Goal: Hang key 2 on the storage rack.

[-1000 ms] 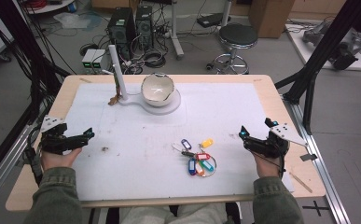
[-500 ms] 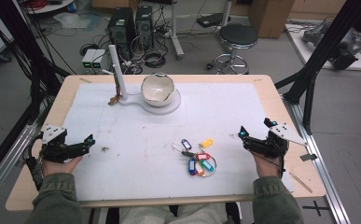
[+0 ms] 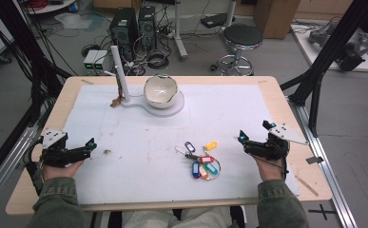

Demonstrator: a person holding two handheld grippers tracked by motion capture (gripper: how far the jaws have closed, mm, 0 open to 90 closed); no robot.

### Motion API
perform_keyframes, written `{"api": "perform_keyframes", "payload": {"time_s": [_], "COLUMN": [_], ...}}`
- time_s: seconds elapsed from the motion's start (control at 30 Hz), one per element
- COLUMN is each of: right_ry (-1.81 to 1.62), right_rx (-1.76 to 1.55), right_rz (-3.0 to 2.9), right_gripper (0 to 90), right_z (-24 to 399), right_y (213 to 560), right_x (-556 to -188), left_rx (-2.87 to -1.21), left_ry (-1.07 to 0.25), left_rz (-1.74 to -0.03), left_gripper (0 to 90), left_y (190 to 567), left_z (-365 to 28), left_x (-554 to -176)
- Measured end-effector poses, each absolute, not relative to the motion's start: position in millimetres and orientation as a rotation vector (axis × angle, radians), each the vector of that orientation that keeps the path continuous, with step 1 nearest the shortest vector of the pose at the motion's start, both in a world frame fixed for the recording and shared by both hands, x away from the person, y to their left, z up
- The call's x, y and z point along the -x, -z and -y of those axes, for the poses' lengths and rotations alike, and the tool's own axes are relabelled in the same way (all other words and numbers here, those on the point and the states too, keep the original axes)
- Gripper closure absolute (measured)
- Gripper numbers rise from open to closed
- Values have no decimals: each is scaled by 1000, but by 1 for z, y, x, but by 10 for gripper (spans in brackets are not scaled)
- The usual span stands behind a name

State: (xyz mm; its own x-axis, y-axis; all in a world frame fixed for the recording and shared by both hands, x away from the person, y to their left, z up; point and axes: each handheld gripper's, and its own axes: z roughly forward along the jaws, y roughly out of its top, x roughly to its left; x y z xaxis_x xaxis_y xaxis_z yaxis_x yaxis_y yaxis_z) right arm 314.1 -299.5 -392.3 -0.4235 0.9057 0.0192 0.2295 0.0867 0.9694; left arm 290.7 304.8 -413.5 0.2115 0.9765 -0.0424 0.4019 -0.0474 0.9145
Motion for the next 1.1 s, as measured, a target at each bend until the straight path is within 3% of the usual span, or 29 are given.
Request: {"api": "perform_keyframes", "payload": {"time_s": [1.1], "right_ry": [-1392], "right_rx": [-995], "right_rz": [-1996], "right_gripper": [20], "right_z": [256], "right_y": [395], "right_x": [-315], "left_rx": [-1619], "left_ry": [-809], "left_rz": [-1332], "left_gripper": [17], "left_y": [415], "left_z": [-303], "left_x": [-292]}}
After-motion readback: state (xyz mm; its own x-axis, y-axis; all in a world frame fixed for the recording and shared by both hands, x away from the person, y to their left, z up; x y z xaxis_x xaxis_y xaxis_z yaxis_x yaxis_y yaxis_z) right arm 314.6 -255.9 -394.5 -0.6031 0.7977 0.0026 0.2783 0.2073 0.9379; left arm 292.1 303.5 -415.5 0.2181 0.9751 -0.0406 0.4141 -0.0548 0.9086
